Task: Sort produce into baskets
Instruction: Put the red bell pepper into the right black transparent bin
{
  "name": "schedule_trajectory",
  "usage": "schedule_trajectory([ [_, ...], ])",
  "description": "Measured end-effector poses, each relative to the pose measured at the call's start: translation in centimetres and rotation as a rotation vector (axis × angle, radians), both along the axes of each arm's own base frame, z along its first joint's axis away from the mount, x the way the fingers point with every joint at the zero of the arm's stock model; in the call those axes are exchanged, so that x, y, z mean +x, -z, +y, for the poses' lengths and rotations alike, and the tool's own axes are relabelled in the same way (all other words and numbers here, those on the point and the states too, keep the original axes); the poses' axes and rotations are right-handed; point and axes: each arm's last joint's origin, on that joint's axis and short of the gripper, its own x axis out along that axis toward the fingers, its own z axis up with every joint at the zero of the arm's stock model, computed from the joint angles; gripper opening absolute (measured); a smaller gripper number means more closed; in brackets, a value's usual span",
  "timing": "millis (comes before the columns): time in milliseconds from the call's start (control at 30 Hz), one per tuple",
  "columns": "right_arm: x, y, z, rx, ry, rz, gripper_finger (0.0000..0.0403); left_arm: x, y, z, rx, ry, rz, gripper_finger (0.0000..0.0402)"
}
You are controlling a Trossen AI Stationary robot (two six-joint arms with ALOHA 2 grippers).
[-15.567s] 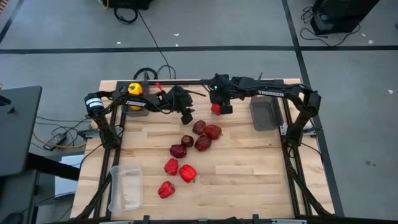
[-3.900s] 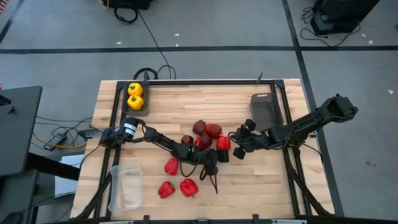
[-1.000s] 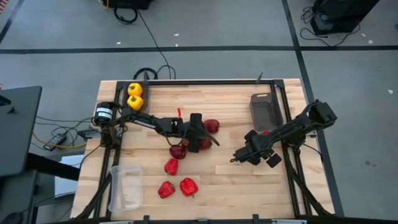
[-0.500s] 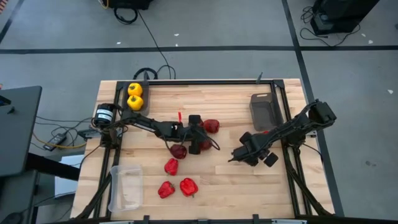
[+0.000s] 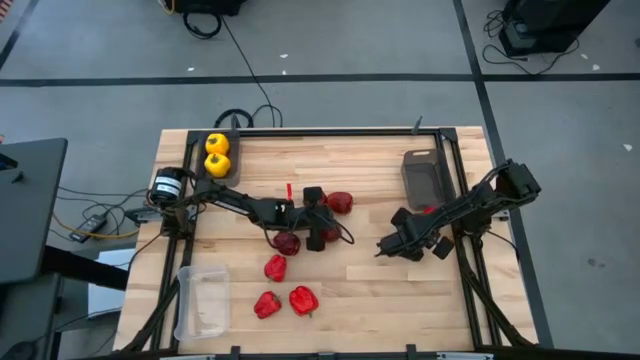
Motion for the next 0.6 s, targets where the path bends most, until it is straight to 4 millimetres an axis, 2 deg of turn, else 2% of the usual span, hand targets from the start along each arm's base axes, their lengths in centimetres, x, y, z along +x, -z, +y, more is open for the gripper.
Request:
schedule_trajectory([
  [167, -0.2, -0.2, -0.5, -0.021, -0.061, 0.050, 0.0125, 0.1, -0.2, 0.0, -0.002, -0.001, -0.022, 0.0000],
  [367, -0.1, -0.2, -1.0, -0.014, -0.054, 0.057, 0.0109, 0.1, -0.2, 0.0, 0.006, -0.019, -0.024, 0.0000],
  [600, -0.1, -0.2, -1.3, 0.005, -0.024, 0.063, 0.0035, 0.1, -0.2, 0.0, -0.002, -0.028, -0.027, 0.0000],
])
